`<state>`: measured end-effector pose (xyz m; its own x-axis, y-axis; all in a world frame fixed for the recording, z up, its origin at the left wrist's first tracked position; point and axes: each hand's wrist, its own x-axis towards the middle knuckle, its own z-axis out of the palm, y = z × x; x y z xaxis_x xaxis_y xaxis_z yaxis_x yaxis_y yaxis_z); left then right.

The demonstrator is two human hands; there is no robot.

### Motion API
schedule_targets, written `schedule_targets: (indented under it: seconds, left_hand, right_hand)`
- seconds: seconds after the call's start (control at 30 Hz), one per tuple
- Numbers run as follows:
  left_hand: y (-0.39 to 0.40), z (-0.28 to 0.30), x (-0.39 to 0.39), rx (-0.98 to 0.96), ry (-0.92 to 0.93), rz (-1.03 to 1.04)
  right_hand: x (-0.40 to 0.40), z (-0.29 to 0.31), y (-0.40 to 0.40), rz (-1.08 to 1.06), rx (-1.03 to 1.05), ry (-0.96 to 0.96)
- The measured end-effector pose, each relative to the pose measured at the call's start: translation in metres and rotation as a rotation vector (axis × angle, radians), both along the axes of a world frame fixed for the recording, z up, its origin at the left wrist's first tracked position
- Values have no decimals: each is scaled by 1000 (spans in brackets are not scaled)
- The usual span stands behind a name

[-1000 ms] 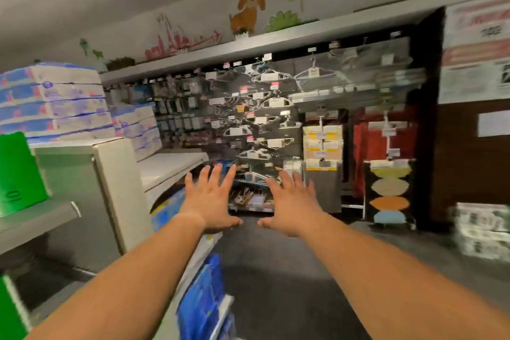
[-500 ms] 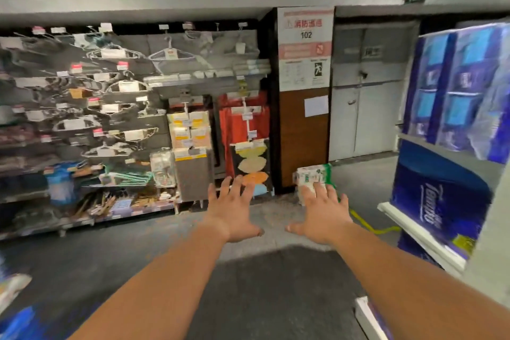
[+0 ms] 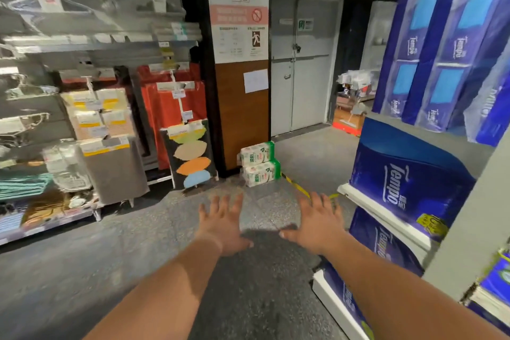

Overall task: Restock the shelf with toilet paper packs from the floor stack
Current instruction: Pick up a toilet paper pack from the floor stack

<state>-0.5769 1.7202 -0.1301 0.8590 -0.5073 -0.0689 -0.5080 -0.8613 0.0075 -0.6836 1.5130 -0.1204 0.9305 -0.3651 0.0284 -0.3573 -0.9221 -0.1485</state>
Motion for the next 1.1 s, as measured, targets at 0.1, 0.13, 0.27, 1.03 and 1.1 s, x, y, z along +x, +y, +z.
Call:
schedule_targets:
  seconds: [0.1, 0.13, 0.27, 1.03, 1.1]
  left_hand:
    - [3, -27, 47, 37, 67, -2]
    - [1, -33, 63, 44, 81, -9]
    - [-26, -42, 127, 36, 82, -74]
    - [-262, -105, 561, -110, 210, 170]
    - [-287, -116, 608, -104, 215, 160]
  right_hand:
    - [39, -24, 9, -40, 41, 54]
    - [53, -31, 10, -48, 55, 60]
    - [111, -52, -2, -65, 96, 74]
    - [536, -106, -260, -60, 36, 147]
    - [577, -114, -285, -87, 35, 152]
